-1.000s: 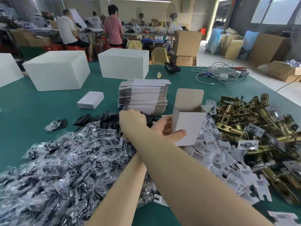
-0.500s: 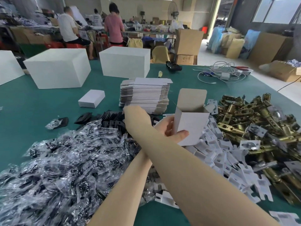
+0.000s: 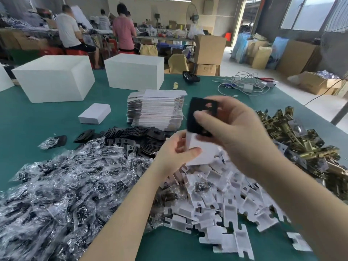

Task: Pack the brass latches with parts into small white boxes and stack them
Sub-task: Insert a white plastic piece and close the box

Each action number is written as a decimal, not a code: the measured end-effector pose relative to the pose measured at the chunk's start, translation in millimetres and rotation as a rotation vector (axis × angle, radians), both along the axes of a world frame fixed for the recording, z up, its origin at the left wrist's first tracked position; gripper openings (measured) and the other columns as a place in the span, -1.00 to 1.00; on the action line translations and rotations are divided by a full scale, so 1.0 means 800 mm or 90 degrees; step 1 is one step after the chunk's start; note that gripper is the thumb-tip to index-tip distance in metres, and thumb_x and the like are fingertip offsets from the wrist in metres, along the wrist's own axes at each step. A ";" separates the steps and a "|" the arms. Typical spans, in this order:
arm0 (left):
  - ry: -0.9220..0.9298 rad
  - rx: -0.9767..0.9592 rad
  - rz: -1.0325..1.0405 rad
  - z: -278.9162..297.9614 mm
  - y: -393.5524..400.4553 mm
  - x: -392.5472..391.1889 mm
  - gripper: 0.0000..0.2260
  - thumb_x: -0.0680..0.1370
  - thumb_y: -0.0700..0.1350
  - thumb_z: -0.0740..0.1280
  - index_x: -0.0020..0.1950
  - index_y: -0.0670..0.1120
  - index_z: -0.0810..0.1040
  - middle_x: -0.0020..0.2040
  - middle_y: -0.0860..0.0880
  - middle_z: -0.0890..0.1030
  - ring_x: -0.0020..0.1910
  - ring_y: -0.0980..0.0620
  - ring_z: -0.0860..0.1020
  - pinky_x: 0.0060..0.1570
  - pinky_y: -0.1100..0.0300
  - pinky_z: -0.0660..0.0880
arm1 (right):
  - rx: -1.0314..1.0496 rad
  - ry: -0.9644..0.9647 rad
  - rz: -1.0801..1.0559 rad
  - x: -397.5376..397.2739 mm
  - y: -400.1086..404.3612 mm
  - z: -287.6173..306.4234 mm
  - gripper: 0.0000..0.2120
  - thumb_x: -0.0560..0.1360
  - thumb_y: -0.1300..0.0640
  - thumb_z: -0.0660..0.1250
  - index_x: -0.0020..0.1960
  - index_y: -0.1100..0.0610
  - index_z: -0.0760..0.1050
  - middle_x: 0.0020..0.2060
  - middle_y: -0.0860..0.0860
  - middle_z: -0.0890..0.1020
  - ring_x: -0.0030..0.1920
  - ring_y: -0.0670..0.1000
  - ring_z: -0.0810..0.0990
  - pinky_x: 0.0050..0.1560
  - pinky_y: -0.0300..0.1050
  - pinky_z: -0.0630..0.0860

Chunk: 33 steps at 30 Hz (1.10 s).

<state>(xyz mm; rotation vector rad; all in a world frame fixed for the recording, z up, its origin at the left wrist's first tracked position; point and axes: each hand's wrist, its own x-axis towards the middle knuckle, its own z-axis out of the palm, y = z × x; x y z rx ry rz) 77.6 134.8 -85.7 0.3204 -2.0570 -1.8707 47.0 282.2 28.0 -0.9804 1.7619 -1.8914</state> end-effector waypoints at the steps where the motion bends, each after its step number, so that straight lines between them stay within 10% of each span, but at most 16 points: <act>1: 0.003 0.002 -0.002 -0.002 -0.001 -0.001 -0.57 0.52 -0.19 0.47 0.36 0.01 0.49 0.17 0.02 0.67 0.15 0.03 0.63 0.16 0.08 0.58 | 0.016 0.041 -0.018 -0.011 0.013 0.007 -0.86 0.49 0.25 0.39 0.02 0.09 0.55 -0.12 -0.03 0.71 -0.10 -0.04 0.71 -0.19 -0.26 0.63; 8: 0.022 0.076 -0.080 0.002 -0.007 0.004 -0.57 0.37 -0.05 0.56 0.19 0.19 0.57 0.05 0.04 0.72 -0.14 0.13 0.68 -0.31 0.33 0.51 | 0.242 0.387 -0.100 -0.086 0.035 0.034 -0.78 0.47 0.17 0.46 0.07 -0.06 0.57 -0.09 -0.04 0.71 -0.12 -0.10 0.70 -0.07 -0.19 0.65; 33: 0.011 0.112 -0.176 0.000 -0.010 0.002 -0.58 0.35 0.02 0.58 0.19 0.20 0.64 0.07 -0.04 0.71 -0.10 0.04 0.64 -0.40 0.28 0.50 | 0.572 0.451 0.167 -0.116 -0.010 0.038 -0.90 0.59 -0.03 0.30 -0.07 -0.19 0.56 -0.28 -0.36 0.64 -0.31 -0.30 0.59 -0.35 -0.46 0.48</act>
